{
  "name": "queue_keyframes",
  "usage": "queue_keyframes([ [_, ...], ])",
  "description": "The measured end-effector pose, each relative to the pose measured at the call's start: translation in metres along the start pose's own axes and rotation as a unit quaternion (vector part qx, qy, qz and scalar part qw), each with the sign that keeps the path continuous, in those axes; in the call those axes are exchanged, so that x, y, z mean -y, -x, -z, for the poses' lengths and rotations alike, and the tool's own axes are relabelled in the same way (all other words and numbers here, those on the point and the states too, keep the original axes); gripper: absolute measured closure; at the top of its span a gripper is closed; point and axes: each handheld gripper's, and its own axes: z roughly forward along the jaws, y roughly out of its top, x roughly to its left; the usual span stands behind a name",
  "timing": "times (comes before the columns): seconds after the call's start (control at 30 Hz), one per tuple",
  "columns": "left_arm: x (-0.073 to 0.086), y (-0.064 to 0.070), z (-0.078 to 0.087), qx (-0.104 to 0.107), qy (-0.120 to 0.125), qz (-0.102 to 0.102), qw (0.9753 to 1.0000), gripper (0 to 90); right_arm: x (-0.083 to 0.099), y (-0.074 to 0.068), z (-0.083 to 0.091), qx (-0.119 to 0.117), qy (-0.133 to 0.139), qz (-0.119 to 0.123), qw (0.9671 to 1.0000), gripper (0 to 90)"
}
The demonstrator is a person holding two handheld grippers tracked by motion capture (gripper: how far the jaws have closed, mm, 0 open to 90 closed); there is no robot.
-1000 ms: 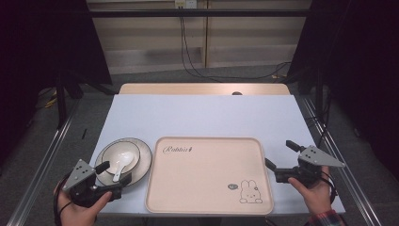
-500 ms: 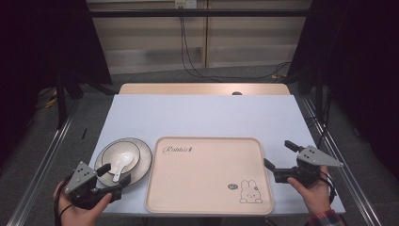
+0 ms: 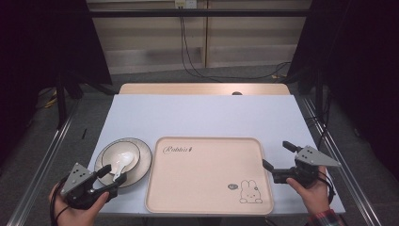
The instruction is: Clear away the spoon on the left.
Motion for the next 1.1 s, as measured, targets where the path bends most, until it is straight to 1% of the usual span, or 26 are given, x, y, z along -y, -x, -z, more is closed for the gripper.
queue_keyframes([
  [0.03,0.0,0.0,0.0,-0.001,-0.001,-0.001,1.0,36.9,0.0,0.0,0.0,0.001,0.001,0.0,1.0,1.7],
  [0.1,0.0,0.001,0.0,0.0,0.002,0.004,1.0,38.7,0.0,0.0,0.0,0.0,0.002,0.001,1.0,1.7],
  [0.23,0.0,0.0,0.001,-0.004,-0.003,0.001,1.0,40.5,0.0,0.001,0.0,-0.001,-0.001,0.0,1.0,1.7],
  [0.4,0.001,0.0,0.001,-0.004,-0.007,0.002,1.0,43.5,0.0,0.0,0.0,-0.002,-0.001,0.0,1.0,1.7],
  [0.6,0.002,0.002,0.003,-0.012,-0.012,0.002,0.9999,46.9,0.0,0.001,-0.002,-0.001,0.002,-0.002,1.0,1.8],
  [0.67,0.004,0.0,0.005,-0.016,-0.019,0.003,0.9997,52.6,0.0,0.001,-0.003,-0.003,0.001,-0.002,1.0,2.0],
  [0.7,0.006,-0.001,0.006,-0.021,-0.027,-0.001,0.9994,52.8,0.0,0.0,-0.004,-0.003,0.002,-0.003,1.0,2.1],
  [0.73,0.006,-0.001,0.006,-0.021,-0.027,-0.001,0.9994,53.2,0.0,0.0,-0.006,-0.005,0.0,0.001,1.0,2.1],
  [0.8,0.007,-0.002,0.007,-0.019,-0.031,0.003,0.9993,53.4,0.0,0.0,-0.007,-0.004,-0.002,0.0,1.0,2.1],
  [0.83,0.009,-0.002,0.007,-0.018,-0.028,0.008,0.9994,53.7,0.0,-0.001,-0.009,-0.008,-0.001,0.0,1.0,2.2],
  [0.9,0.009,-0.003,0.007,-0.017,-0.03,0.006,0.9994,55.7,0.0,-0.001,-0.01,-0.008,-0.001,0.002,1.0,2.2],
  [1.0,0.011,-0.003,0.005,-0.018,-0.036,0.007,0.9992,59.8,-0.001,-0.001,-0.011,-0.012,-0.002,-0.001,0.9999,2.1],
  [1.03,0.012,-0.004,0.004,-0.01,-0.04,0.008,0.9991,61.4,-0.001,-0.002,-0.012,-0.012,-0.002,0.002,0.9999,2.2],
  [1.1,0.012,-0.004,0.003,-0.014,-0.04,0.006,0.9991,62.2,-0.001,-0.002,-0.012,-0.011,-0.002,0.001,0.9999,2.1],
])
